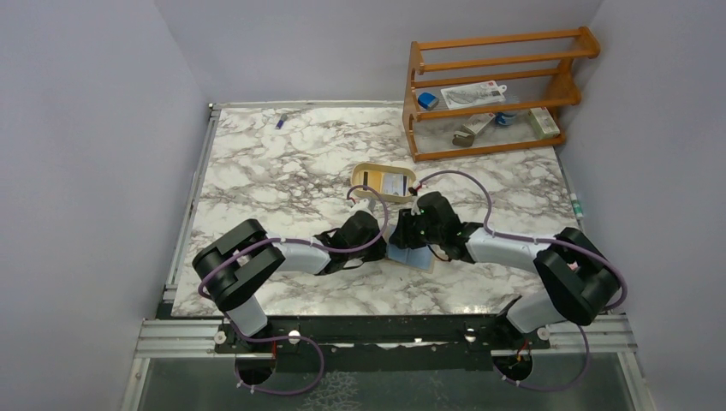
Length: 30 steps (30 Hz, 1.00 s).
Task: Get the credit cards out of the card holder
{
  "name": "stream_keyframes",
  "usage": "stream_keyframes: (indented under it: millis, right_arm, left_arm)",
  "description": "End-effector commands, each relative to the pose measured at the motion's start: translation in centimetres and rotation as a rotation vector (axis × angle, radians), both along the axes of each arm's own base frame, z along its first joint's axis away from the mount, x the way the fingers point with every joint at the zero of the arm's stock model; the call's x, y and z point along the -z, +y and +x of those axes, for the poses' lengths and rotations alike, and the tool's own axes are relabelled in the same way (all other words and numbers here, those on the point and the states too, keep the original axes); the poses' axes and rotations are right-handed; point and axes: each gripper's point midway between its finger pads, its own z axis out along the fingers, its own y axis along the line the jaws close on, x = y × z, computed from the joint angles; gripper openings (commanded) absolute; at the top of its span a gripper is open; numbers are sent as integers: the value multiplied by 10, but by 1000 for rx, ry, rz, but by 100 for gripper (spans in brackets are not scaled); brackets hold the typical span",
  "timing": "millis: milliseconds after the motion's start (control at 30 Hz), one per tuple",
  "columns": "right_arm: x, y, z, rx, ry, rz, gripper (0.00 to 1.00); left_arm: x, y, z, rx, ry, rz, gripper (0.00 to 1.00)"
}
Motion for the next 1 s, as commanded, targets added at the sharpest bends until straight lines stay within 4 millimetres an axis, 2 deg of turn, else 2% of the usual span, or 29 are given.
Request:
stream_keyframes:
  millis: [0, 300, 500, 733, 967]
  right_arm:
    - [-6, 9, 7, -24, -31, 6, 41]
    - [-5, -4, 9, -44, -48, -106, 42]
    - [-3, -21, 1, -51, -32, -186, 43]
    - [5, -26, -6, -59, -4, -213, 43]
    - [19, -56, -15, 43, 50, -314, 46]
  left_arm:
    - [44, 30, -21, 5, 80, 159, 0]
    - [45, 31, -21, 6, 83, 160, 0]
    - [48, 31, -22, 10, 89, 166, 0]
    - [49, 30, -23, 13, 94, 165, 0]
    - [48, 33, -23, 10, 89, 169, 0]
